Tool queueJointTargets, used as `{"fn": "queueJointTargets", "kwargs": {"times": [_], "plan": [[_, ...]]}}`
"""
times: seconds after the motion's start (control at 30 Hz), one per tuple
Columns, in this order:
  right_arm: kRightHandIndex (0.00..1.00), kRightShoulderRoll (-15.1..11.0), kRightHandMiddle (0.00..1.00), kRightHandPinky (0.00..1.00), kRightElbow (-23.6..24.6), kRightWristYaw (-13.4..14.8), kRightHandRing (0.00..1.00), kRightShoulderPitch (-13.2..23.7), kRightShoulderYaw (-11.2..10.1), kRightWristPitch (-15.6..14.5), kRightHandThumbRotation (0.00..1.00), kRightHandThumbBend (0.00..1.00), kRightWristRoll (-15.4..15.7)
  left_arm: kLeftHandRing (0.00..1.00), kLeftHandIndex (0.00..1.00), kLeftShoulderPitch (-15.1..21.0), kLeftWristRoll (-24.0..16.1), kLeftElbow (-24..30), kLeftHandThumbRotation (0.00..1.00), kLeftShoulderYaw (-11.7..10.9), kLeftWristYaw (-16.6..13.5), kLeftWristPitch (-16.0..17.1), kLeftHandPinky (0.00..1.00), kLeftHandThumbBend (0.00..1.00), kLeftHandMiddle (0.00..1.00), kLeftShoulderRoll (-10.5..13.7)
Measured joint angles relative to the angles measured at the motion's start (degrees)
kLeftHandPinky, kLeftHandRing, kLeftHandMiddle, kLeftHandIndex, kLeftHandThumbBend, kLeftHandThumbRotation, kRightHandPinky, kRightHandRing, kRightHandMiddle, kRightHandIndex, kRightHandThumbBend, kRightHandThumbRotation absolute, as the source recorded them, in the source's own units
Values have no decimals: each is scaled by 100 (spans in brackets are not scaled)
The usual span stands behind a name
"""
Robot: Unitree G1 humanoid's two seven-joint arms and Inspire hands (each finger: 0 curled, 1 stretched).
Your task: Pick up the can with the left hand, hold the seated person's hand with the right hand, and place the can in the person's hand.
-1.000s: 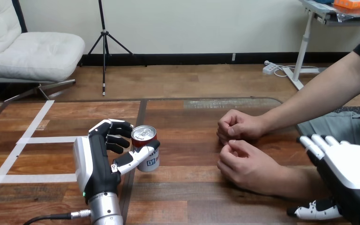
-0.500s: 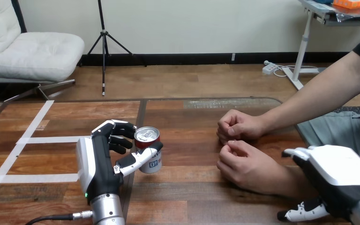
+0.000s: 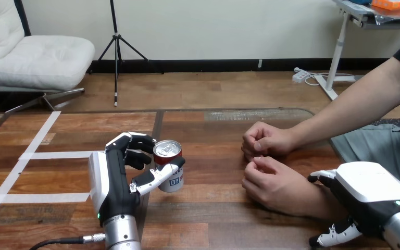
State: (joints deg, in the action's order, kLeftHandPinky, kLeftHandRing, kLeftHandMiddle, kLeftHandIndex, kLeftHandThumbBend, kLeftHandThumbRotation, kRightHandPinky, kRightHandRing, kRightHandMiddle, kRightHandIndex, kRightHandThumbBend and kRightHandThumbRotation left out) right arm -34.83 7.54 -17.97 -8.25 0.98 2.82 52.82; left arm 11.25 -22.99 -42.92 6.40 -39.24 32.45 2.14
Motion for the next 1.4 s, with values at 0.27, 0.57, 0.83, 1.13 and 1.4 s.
{"fn": "queueJointTargets", "kwargs": {"times": [0.27,0.57,0.83,1.13,1.4], "plan": [[81,-112,84,81,-330,109,83,243,171,46,28,92,3,42,45,-1,-9,27,0,-4,7,12,39,60,44,0],[81,-124,84,80,-584,325,83,436,379,30,29,90,41,42,45,-7,-9,45,0,-17,31,17,39,60,44,-1],[81,-128,83,80,-689,431,83,537,536,-70,27,86,147,42,46,-35,-1,93,0,-52,93,18,39,60,44,1],[80,-131,83,79,-776,516,83,645,685,-180,25,83,302,42,46,-82,14,178,0,-60,147,24,39,60,44,2],[80,-132,83,79,-786,595,83,681,768,-334,21,81,420,42,46,-126,62,215,0,-67,203,96,39,60,44,4]]}}
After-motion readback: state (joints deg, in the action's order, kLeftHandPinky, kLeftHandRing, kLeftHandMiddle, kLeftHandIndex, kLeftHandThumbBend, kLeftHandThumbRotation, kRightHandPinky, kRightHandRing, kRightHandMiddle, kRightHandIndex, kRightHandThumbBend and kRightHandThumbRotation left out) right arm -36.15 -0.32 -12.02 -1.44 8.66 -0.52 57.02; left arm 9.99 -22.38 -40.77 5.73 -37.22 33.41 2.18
